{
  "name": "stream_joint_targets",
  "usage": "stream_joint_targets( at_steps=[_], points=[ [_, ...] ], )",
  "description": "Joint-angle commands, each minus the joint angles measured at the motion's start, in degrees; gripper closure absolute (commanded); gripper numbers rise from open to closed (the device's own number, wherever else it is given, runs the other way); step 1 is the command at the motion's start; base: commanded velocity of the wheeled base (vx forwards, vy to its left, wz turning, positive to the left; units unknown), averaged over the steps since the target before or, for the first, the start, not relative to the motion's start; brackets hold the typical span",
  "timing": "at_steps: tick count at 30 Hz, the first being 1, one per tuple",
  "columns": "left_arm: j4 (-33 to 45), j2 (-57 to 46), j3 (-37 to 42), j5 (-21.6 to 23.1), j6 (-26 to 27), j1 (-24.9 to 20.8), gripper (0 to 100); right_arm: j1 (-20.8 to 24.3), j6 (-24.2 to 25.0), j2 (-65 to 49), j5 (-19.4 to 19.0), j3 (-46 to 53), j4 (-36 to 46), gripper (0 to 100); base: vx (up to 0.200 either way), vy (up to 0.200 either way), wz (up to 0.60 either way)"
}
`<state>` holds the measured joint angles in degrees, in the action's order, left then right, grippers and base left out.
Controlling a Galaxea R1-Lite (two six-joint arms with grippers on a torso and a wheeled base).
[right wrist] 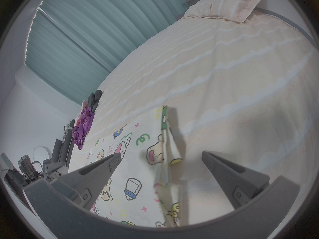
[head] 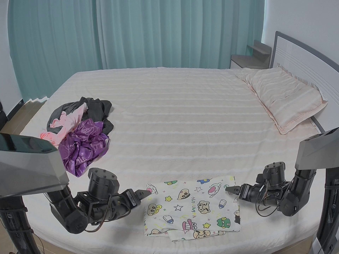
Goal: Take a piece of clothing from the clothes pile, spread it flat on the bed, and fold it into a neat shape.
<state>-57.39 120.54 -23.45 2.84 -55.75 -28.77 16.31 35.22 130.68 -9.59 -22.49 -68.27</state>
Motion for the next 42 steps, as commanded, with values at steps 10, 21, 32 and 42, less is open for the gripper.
stream_joint_targets(
  at_steps=[10, 21, 32, 42],
  points=[
    [-0.3, 6.5, -2.9, -0.6, 4.9, -4.0, 0, 4.6, 0.0, 6.5, -0.8, 2.9, -8.6, 0, 0.000, 0.000, 0.00],
    [-0.3, 8.2, -5.3, -0.1, 5.2, -5.5, 0, 6.6, 0.2, 7.9, -1.2, 3.8, -12.0, 0, 0.000, 0.000, 0.00],
    [0.1, 9.0, -6.7, 0.0, 6.1, -5.8, 100, 7.3, 0.7, 8.2, -2.6, 3.6, -12.4, 100, 0.000, 0.000, 0.00],
    [-0.2, 8.7, -6.5, -0.1, 5.9, -5.7, 100, 7.3, 0.9, 8.1, -2.6, 4.1, -13.7, 100, 0.000, 0.000, 0.00]
  ],
)
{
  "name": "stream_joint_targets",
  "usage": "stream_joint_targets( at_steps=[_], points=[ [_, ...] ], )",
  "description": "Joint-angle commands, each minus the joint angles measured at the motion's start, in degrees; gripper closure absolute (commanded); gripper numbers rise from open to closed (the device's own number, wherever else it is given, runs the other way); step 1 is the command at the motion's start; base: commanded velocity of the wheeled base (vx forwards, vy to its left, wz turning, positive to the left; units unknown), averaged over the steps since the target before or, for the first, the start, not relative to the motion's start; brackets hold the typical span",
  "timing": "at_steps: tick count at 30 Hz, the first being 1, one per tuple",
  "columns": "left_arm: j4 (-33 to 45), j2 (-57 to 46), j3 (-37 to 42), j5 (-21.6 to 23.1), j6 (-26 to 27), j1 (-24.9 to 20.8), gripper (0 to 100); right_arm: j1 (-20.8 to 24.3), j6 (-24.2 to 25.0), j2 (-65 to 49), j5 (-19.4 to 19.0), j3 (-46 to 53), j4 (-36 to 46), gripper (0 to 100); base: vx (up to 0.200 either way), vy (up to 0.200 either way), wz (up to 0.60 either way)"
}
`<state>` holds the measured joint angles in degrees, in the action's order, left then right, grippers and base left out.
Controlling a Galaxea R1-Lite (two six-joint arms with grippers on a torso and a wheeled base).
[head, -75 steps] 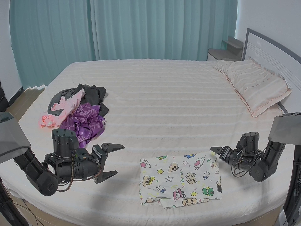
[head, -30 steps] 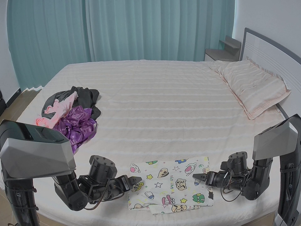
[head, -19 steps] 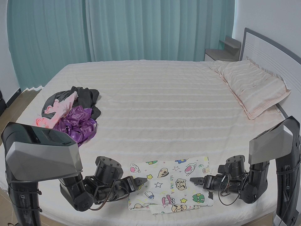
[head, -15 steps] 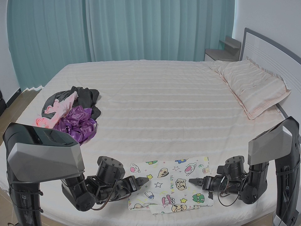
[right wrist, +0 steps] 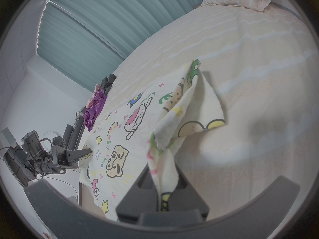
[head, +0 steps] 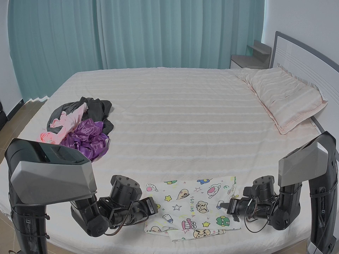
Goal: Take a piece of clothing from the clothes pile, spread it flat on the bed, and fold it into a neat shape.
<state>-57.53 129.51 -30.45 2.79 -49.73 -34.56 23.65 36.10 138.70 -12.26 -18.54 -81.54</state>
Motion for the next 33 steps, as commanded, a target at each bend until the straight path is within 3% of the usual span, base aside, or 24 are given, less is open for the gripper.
stream_joint_targets(
  at_steps=[1, 8, 10, 20, 26, 33],
  points=[
    [0.0, -0.3, 0.6, 0.0, -0.1, 0.1, 100, 0.0, 0.0, 0.1, 0.0, 0.2, -0.5, 100, 0.000, 0.000, 0.00],
    [-0.1, -1.5, 2.0, 0.0, -1.8, 0.3, 100, -0.2, 0.0, 0.2, 0.0, 0.2, -0.6, 100, 0.000, 0.000, 0.00],
    [-0.1, -2.6, 2.1, 0.1, -4.5, 0.5, 100, -0.2, 0.0, 0.1, 0.0, 0.3, -0.6, 100, 0.000, 0.000, 0.00],
    [-2.1, -2.2, 2.9, 0.0, -5.7, 0.3, 100, -0.1, 0.0, -0.1, 0.0, 0.3, -0.7, 100, 0.000, 0.000, 0.00],
    [-2.2, -2.3, 3.0, -0.1, -7.0, 0.5, 100, -0.1, 0.0, -0.2, 0.0, 0.3, -0.7, 100, -0.200, 0.000, 0.00],
    [-2.2, -2.3, 3.0, -0.5, -7.0, 0.6, 100, -0.1, 0.0, -0.3, 0.1, 0.3, -0.8, 100, 0.000, 0.000, 0.00]
  ],
)
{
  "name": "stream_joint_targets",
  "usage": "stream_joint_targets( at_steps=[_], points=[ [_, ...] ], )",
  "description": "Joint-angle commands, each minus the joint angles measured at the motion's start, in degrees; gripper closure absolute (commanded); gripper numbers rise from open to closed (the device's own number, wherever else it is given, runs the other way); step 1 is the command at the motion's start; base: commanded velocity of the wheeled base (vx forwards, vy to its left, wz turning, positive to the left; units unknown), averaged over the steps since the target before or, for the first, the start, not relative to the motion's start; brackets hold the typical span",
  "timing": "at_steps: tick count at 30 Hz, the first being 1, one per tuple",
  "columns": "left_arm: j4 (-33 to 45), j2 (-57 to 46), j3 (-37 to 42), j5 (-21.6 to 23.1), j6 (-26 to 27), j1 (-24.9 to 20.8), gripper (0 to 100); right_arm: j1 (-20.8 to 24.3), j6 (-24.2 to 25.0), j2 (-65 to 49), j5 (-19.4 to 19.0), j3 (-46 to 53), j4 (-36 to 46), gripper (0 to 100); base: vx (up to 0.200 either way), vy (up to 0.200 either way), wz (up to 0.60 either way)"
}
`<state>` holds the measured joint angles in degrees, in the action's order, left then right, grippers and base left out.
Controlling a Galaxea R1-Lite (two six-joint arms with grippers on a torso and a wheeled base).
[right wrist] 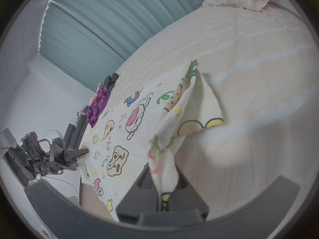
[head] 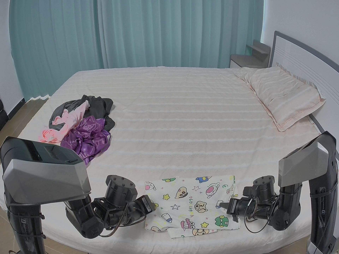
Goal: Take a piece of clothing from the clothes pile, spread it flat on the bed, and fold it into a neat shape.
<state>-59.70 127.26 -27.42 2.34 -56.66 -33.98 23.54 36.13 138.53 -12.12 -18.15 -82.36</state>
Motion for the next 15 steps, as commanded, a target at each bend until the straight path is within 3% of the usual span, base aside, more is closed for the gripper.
stream_joint_targets(
  at_steps=[1, 11, 15],
  points=[
    [-0.1, 0.1, -0.4, -0.1, 0.0, 0.3, 100, 0.0, 0.0, -0.1, 0.1, -0.1, 0.0, 100, 0.000, 0.000, 0.00],
    [-0.2, -0.3, -0.8, -0.1, -0.4, 2.0, 100, 0.1, 0.0, 0.2, 0.3, -0.4, -2.3, 100, 0.000, 0.000, 0.00],
    [-0.2, -0.2, -0.5, -0.2, -0.3, 2.2, 100, 0.2, 0.1, 0.3, 0.3, -0.5, -2.6, 100, 0.000, 0.200, 0.00]
  ],
)
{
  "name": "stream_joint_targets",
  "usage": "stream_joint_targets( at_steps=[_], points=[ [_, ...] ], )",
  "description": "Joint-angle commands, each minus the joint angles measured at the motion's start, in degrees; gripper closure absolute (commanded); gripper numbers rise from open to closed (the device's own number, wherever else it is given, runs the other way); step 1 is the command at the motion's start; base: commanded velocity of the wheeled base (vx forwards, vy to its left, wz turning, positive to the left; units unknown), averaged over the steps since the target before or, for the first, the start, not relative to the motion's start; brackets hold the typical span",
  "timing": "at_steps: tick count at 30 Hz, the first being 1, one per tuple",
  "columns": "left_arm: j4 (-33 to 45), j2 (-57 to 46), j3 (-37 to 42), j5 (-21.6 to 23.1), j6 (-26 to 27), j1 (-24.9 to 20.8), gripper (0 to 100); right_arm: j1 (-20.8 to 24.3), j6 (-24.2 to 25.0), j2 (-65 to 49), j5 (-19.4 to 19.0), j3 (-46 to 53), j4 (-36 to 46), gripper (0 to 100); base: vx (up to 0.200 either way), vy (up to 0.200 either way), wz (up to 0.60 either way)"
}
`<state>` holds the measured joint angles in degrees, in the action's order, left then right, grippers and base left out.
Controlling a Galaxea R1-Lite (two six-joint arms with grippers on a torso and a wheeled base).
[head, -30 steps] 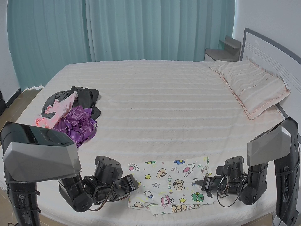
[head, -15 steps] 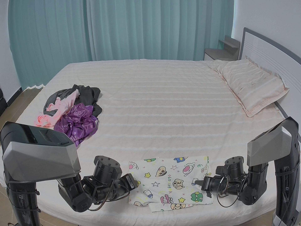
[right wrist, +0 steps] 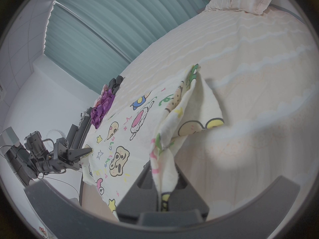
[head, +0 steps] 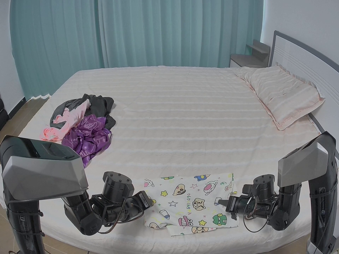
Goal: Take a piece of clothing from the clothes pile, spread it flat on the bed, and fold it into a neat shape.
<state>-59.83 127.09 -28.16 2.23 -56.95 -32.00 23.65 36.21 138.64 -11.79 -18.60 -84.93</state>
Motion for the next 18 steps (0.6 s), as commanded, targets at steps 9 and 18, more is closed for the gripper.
stream_joint_targets(
  at_steps=[9, 18],
  points=[
    [0.0, -0.2, 0.4, -0.1, 0.1, 0.5, 100, 0.3, 0.0, 0.2, 0.0, -0.2, -0.1, 100, 0.000, 0.200, 0.00],
    [-0.1, -0.4, 0.7, -0.2, 0.0, 0.6, 100, 0.3, 0.0, 0.0, 0.0, -0.2, -0.2, 100, 0.000, 0.200, 0.00]
  ],
)
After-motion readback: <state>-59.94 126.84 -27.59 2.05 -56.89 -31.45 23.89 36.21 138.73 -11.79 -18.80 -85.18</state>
